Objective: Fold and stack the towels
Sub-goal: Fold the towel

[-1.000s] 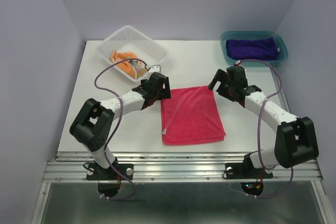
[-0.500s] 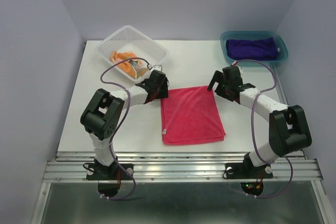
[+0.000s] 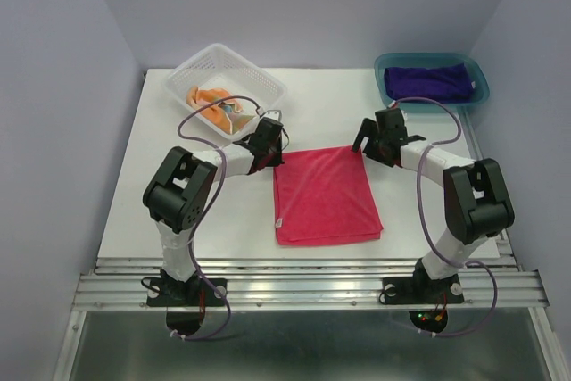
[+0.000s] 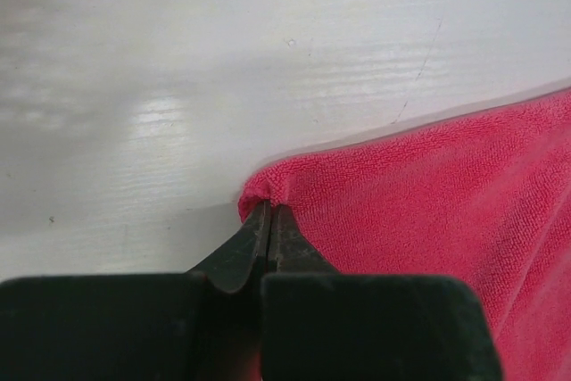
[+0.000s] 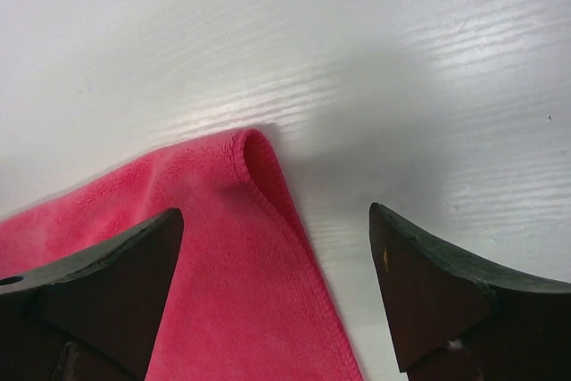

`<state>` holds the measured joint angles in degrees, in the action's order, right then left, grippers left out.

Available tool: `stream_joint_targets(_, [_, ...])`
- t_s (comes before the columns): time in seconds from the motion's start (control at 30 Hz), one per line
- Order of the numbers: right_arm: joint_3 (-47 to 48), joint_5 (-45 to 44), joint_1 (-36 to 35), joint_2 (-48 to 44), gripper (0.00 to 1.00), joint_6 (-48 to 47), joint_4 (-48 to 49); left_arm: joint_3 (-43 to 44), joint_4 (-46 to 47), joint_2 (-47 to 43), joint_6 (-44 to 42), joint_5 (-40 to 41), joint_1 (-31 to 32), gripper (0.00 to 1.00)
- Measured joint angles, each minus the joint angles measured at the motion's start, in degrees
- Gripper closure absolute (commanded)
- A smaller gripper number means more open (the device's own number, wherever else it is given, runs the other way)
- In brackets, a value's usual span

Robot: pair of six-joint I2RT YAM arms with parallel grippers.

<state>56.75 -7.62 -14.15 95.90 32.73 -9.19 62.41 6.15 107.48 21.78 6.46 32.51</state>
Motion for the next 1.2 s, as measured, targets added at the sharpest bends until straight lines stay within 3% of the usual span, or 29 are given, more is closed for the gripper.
stream_joint_targets(0.17, [1.9,1.0,0.4,3.1,0.39,-2.1,1.3,0.0,0.1,0.1,-0.2,0.1,-0.1,1.00])
stream_joint_targets(0.27, [2.6,1.8,0.6,4.0,0.48,-3.0,2.0,0.0,0.2,0.0,-0.3,0.4,-0.2,1.00])
stream_joint_targets(0.53, [4.1,3.6,0.7,7.3,0.61,-4.4,3.7,-0.7,1.5,0.0,-0.3,0.7,-0.3,1.00])
stream_joint_targets(0.77, [4.3,4.4,0.7,8.9,0.99,-4.9,3.7,-1.3,2.0,-0.5,-0.5,1.4,-0.4,1.00])
stream_joint_targets(1.2, [4.1,6.2,1.4,7.7,0.99,-5.9,4.5,-7.1,6.4,-9.5,-1.8,-3.1,-2.3,1.00])
